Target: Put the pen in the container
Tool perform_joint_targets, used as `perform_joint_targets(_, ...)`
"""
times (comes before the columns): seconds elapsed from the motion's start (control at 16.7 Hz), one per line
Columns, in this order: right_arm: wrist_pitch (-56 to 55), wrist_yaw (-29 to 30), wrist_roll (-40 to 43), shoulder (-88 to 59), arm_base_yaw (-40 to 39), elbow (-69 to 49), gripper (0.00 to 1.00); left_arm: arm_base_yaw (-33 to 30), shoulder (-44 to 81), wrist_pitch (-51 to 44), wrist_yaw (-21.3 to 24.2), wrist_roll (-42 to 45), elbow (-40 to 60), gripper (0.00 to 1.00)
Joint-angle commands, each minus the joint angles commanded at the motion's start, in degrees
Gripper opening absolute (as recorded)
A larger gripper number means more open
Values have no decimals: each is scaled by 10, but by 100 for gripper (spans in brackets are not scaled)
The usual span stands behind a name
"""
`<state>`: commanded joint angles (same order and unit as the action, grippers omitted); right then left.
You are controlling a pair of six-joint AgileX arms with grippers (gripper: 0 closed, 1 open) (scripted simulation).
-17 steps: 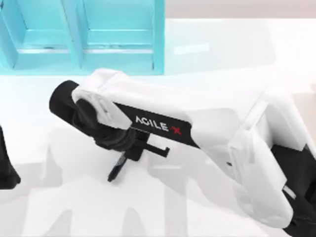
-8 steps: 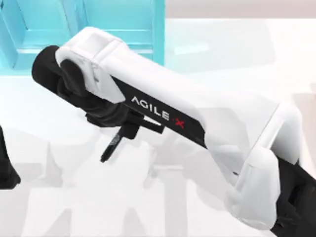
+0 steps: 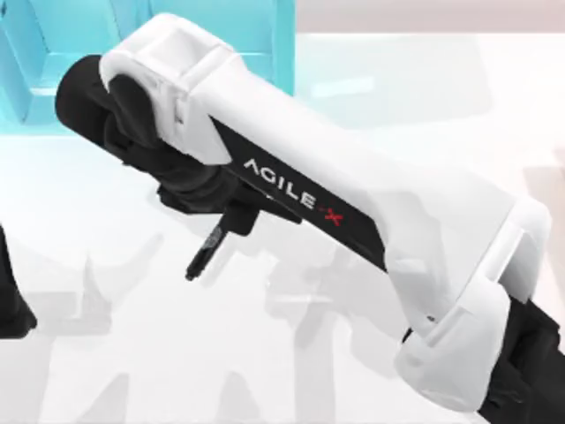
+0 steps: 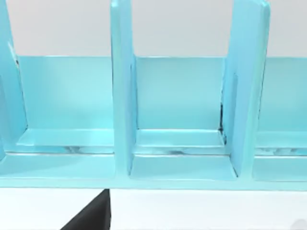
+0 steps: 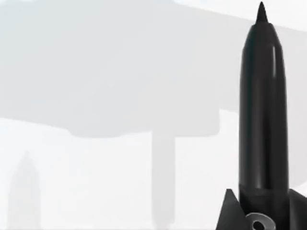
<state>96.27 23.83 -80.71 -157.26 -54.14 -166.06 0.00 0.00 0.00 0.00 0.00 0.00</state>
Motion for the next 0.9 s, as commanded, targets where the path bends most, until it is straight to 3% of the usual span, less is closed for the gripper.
perform_joint_targets(0.24, 1, 4, 2, 7, 16, 12, 0, 0, 0, 0, 0, 0, 0, 100)
perform_joint_targets(0.42, 7, 14, 9, 28, 86, 56, 0, 0, 0, 0, 0, 0, 0, 100)
perform_joint_targets(0.9, 16, 46, 44, 140, 465, 246, 0, 0, 0, 0, 0, 0, 0, 100)
